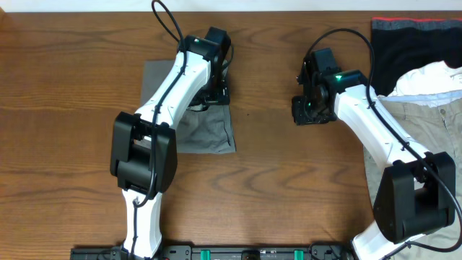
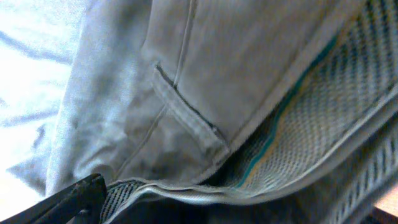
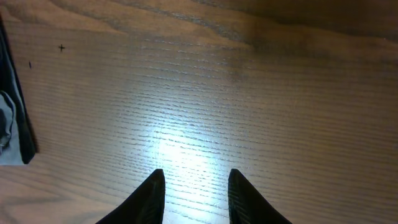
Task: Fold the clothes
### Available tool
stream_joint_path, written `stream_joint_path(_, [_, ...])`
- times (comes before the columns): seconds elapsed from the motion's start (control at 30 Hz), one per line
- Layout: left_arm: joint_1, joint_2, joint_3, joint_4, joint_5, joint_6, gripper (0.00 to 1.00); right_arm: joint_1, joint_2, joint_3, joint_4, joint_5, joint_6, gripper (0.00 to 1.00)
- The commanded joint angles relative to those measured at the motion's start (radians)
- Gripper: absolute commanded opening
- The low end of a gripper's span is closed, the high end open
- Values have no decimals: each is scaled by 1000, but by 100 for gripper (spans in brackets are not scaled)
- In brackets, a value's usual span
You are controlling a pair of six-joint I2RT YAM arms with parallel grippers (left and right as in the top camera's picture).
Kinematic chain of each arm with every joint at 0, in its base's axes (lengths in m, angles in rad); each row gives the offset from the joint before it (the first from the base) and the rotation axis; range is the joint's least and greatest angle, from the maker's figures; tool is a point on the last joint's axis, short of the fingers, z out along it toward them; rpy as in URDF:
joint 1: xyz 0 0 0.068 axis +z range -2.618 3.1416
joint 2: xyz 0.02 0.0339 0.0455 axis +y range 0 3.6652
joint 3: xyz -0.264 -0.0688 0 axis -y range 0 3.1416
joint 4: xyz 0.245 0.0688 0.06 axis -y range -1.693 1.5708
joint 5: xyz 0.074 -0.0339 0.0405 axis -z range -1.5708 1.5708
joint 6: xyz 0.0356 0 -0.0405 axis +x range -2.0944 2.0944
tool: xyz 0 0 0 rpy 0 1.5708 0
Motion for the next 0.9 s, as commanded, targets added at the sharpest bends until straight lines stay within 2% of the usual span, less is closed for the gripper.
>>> stream_joint_path(0.0, [25,-81,60,-53,-21,20,98,8,-3,-2,3,-5,6,33])
stream_joint_path(0.23, [118,-274,89,-102,-32,24,98,8,-3,-2,35,-90,-63,32])
stream_joint_path(0.27, [131,-285,89,-106,-34,27,95,9,-3,-2,40,-103,-65,32])
stream_joint_path(0.3, [146,-293,88,-111,-36,34,83,8,-3,-2,45,-113,-64,32])
stream_joint_path(0.37, [177,-292,82,-122,-38,50,49,9,-3,-2,54,-126,-64,33])
stream_joint_path(0.43, [208,-275,47,-119,-37,50,21,9,-3,-2,60,-138,-64,32])
stream_joint_path(0.47, [217,-266,24,-111,-36,50,10,9,-3,-2,63,-150,-64,32])
stream_joint_path(0.5, [225,-255,-8,-99,-33,50,6,10,-3,-2,68,-167,-65,32])
stream_joint_path(0.6, [232,-217,-111,-29,56,91,6,20,-3,-2,104,-294,-112,31])
stream_joint_path(0.7, [231,-183,-232,111,245,149,6,38,-3,-2,169,-432,-164,31])
stream_joint_path(0.77, [231,-165,-304,181,369,158,6,55,-3,-2,216,-441,-157,32])
stream_joint_path(0.87, [230,-145,-388,228,464,158,6,79,-3,-2,269,-438,-114,34])
